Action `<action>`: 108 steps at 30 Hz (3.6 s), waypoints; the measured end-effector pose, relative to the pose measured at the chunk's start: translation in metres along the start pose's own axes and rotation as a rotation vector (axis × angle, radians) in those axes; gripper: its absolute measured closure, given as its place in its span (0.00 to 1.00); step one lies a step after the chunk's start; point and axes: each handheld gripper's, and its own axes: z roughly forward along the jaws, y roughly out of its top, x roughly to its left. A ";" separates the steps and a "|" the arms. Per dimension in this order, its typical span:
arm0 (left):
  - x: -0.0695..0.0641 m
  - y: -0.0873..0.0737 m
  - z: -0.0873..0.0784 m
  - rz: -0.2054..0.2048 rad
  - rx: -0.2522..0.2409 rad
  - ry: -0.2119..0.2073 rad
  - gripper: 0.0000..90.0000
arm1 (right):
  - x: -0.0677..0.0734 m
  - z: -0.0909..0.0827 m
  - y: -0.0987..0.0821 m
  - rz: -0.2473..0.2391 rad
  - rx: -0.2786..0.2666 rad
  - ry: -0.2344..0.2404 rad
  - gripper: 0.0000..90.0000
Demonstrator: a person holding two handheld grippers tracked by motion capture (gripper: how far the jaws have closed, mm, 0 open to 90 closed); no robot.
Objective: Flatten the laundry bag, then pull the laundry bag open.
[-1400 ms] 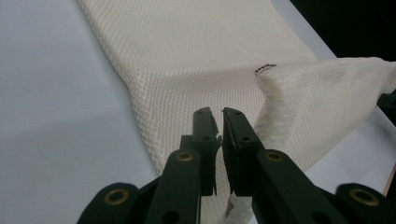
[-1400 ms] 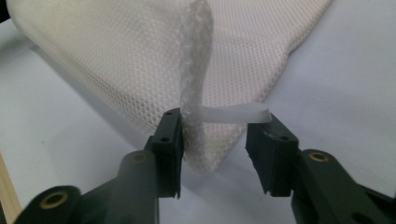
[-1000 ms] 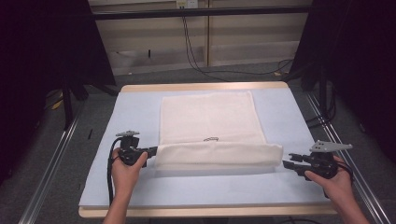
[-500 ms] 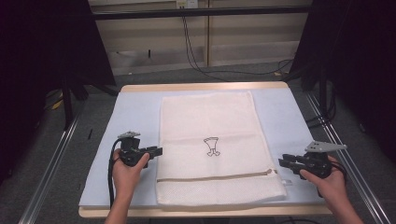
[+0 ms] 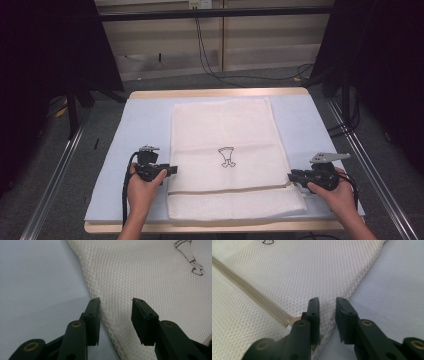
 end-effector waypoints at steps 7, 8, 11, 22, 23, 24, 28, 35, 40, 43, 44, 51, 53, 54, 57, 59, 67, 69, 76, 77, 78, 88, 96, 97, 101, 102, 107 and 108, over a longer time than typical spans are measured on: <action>-0.001 0.001 0.002 0.043 0.007 0.014 0.88 | 0.003 0.000 0.001 -0.021 -0.003 -0.002 0.96; -0.002 0.002 0.003 0.052 0.014 0.015 0.91 | 0.003 0.000 0.001 -0.019 -0.005 -0.002 0.96; -0.003 0.009 0.004 0.064 0.032 0.020 0.98 | 0.004 0.000 0.001 -0.025 -0.006 0.003 0.98; 0.017 0.014 0.000 0.011 -0.040 0.034 0.98 | 0.011 0.008 0.006 -0.038 -0.008 0.039 1.00; 0.019 0.014 -0.001 -0.001 -0.038 0.022 0.98 | 0.012 0.009 0.007 -0.045 -0.008 0.047 1.00; 0.021 0.013 -0.003 -0.005 -0.032 0.021 0.98 | 0.013 0.009 0.007 -0.049 -0.007 0.044 1.00; 0.022 0.011 -0.007 -0.007 -0.037 0.022 0.98 | 0.016 0.009 0.008 -0.060 -0.016 0.047 1.00; 0.027 0.010 -0.010 -0.022 -0.042 0.031 0.98 | 0.021 0.013 0.010 -0.080 -0.013 0.038 1.00; 0.024 0.009 -0.013 -0.025 -0.064 0.039 0.94 | 0.020 0.013 0.011 -0.078 -0.030 0.037 0.97; 0.020 0.011 -0.018 -0.038 -0.102 0.036 0.83 | 0.020 0.010 0.013 -0.081 -0.056 0.028 0.94; 0.017 0.012 -0.020 -0.045 -0.120 0.021 0.81 | 0.021 0.008 0.013 -0.083 -0.064 0.022 0.94; -0.017 0.019 -0.021 -0.017 -0.134 -0.059 0.71 | 0.024 0.004 0.008 -0.161 -0.098 0.014 0.95; -0.026 0.020 -0.019 0.000 -0.121 -0.064 0.70 | 0.024 0.003 0.008 -0.164 -0.099 0.012 0.96; -0.029 0.021 -0.018 0.008 -0.115 -0.074 0.70 | 0.025 0.002 0.008 -0.169 -0.107 0.015 0.97; -0.043 0.023 -0.014 0.036 -0.100 -0.098 0.70 | 0.027 0.000 0.007 -0.172 -0.120 0.028 0.98; -0.051 0.024 -0.011 0.048 -0.093 -0.112 0.69 | 0.028 -0.001 0.006 -0.181 -0.120 0.024 0.99; -0.089 0.030 0.003 0.098 -0.047 -0.218 0.64 | 0.030 -0.002 0.005 -0.186 -0.137 0.026 1.00; -0.099 0.032 0.006 0.110 -0.044 -0.231 0.63 | 0.029 -0.003 0.006 -0.186 -0.138 0.028 1.00; -0.131 0.037 0.020 0.117 -0.009 -0.275 0.59 | 0.030 -0.002 0.007 -0.200 -0.124 0.033 1.00; -0.135 0.037 0.023 0.123 -0.011 -0.277 0.59 | 0.030 -0.003 0.007 -0.203 -0.123 0.033 1.00; -0.139 0.038 0.025 0.121 -0.003 -0.287 0.59 | 0.030 -0.003 0.007 -0.208 -0.122 0.032 1.00; -0.171 0.039 0.050 0.104 0.069 -0.364 0.59 | 0.026 -0.011 0.002 -0.202 -0.122 0.021 1.00; -0.190 0.039 0.066 0.102 0.131 -0.388 0.60 | 0.027 -0.010 0.001 -0.211 -0.110 0.029 1.00; -0.189 0.039 0.067 0.120 0.136 -0.391 0.59 | 0.027 -0.010 0.000 -0.211 -0.101 0.034 1.00; -0.194 0.040 0.072 0.109 0.140 -0.399 0.59 | 0.027 -0.009 -0.001 -0.213 -0.082 0.035 1.00; -0.195 0.040 0.073 0.107 0.146 -0.399 0.59 | 0.027 -0.008 -0.002 -0.211 -0.072 0.023 1.00; -0.201 0.039 0.078 0.124 0.168 -0.415 0.59 | 0.025 -0.004 -0.005 -0.215 -0.022 -0.019 0.99; -0.204 0.038 0.079 0.110 0.162 -0.418 0.59 | 0.025 -0.002 -0.006 -0.219 -0.011 -0.013 0.99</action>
